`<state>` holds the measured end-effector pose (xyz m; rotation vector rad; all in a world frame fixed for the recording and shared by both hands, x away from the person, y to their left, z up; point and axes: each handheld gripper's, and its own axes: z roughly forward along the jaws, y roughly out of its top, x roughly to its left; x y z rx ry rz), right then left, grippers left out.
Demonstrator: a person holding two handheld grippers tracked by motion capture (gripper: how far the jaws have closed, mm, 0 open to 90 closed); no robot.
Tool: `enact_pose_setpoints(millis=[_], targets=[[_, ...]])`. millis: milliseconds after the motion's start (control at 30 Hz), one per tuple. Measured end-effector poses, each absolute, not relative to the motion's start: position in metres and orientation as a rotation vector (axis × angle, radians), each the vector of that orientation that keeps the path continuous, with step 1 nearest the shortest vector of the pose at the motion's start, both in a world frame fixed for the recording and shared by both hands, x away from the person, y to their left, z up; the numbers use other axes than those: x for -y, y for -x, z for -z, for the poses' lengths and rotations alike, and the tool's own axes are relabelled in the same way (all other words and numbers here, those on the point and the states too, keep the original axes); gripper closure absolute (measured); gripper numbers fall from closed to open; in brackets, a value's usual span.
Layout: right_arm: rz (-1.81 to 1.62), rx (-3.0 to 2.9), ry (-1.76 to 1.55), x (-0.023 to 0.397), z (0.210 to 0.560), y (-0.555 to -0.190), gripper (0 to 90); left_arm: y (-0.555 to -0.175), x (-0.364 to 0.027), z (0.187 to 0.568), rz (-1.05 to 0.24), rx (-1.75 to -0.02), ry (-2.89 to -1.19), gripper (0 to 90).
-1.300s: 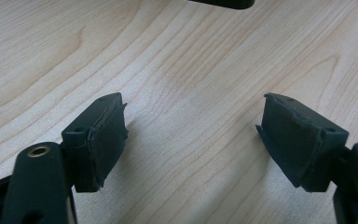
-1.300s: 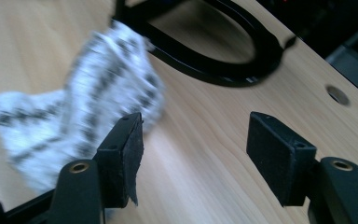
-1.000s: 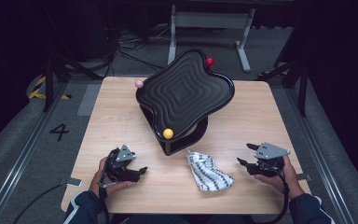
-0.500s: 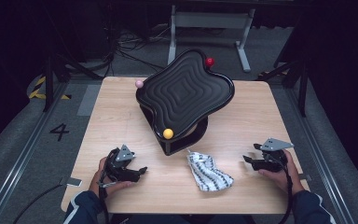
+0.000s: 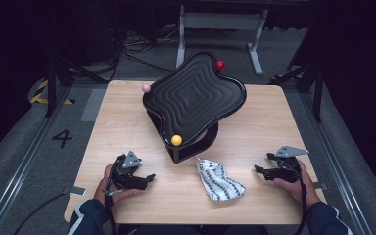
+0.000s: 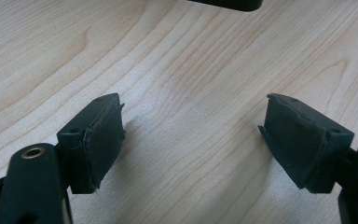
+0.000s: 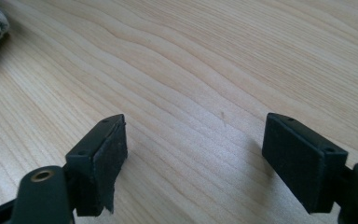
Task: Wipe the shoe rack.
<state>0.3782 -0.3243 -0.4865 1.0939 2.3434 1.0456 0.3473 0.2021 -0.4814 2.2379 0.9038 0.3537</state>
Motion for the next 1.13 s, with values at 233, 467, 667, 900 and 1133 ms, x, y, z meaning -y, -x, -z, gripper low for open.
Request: enact_pose_setpoints(millis=[233,467,667,900,1133], targets=[[-1.043,-2.344,-1.099,0.3227,0.4867,-0.379,20.4,-0.3463,-0.2017,0.4817,-0.352,-0.92,-2.229,20.6],[-1.044,-2.348,-1.093,0.3219,0.4867,-0.3796,20.0,-0.3464,-0.2018,0.4817,-0.352,-0.92,-2.229,20.6],[-1.045,-2.349,-1.09,0.3216,0.4867,-0.3796,20.0,-0.3465,-0.2018,0.4817,-0.352,-0.92,-2.229,20.5],[-1.045,-2.35,-1.087,0.3214,0.4867,-0.3797,19.9,-0.3472,-0.202,0.4816,-0.352,-0.913,-2.233,20.1],[-1.045,-2.352,-1.087,0.3214,0.4867,-0.3799,19.7,-0.3471,-0.2019,0.4817,-0.352,-0.915,-2.232,20.0]])
